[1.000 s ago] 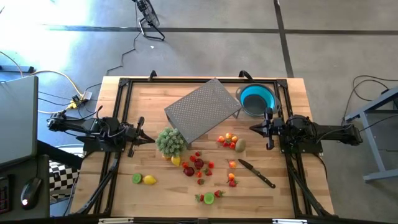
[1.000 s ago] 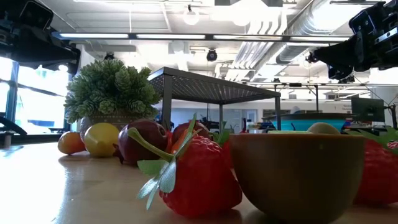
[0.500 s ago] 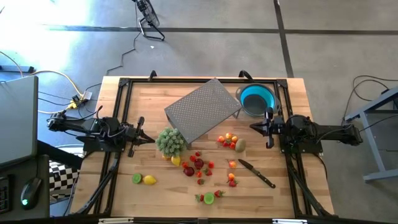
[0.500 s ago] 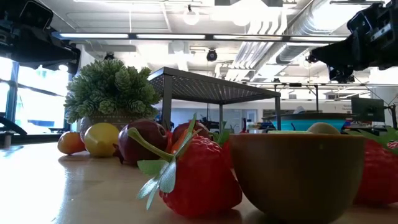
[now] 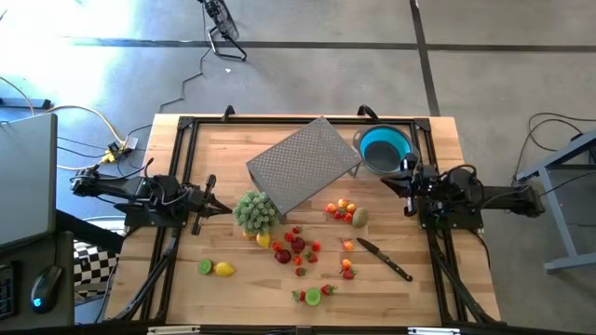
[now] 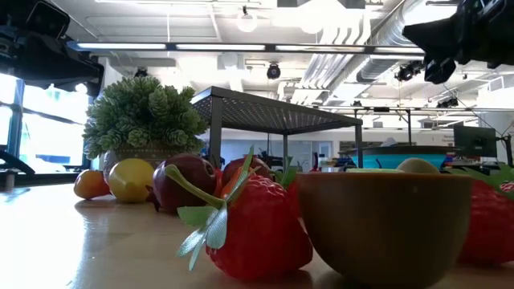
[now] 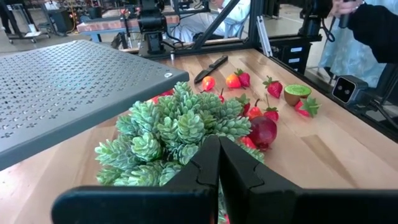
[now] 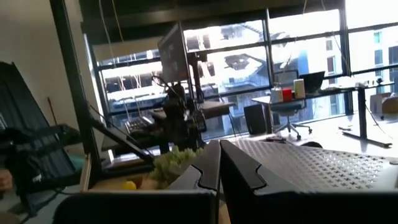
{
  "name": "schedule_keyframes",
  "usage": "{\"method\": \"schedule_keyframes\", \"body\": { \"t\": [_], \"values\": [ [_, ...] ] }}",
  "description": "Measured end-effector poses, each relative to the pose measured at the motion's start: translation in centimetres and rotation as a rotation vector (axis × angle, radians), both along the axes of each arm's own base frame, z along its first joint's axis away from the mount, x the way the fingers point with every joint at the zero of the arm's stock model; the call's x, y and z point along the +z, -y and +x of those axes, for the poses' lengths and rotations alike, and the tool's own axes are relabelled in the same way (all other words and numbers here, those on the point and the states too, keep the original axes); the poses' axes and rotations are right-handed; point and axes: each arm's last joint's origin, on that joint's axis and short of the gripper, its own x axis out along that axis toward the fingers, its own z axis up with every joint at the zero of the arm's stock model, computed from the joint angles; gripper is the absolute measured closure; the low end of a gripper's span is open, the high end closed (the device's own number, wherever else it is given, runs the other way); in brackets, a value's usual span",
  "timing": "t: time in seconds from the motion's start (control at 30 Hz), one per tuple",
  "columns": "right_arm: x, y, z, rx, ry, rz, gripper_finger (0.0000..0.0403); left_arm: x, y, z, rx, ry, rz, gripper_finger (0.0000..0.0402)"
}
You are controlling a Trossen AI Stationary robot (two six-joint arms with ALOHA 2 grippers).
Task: Pick & Place Fruit
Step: Put the blue strainer bowl on the shelf
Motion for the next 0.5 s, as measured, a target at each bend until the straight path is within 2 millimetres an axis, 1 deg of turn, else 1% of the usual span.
{"method": "schedule_keyframes", "body": {
  "t": [0.17,0.4,0.5],
  "values": [
    [0.9,0.0,0.7,-0.002,-0.053,0.002,0.0401,0.0,0.0,0.0,0.000,0.000,0.000,0.0401],
    [2.3,0.1,2.3,-0.007,-0.168,0.003,0.0401,0.0,0.0,0.0,0.000,0.000,0.000,0.0401],
    [3.0,0.2,3.0,-0.040,-0.232,0.012,0.0401,0.0,0.0,0.0,0.000,0.000,-0.001,0.0401]
  ]
}}
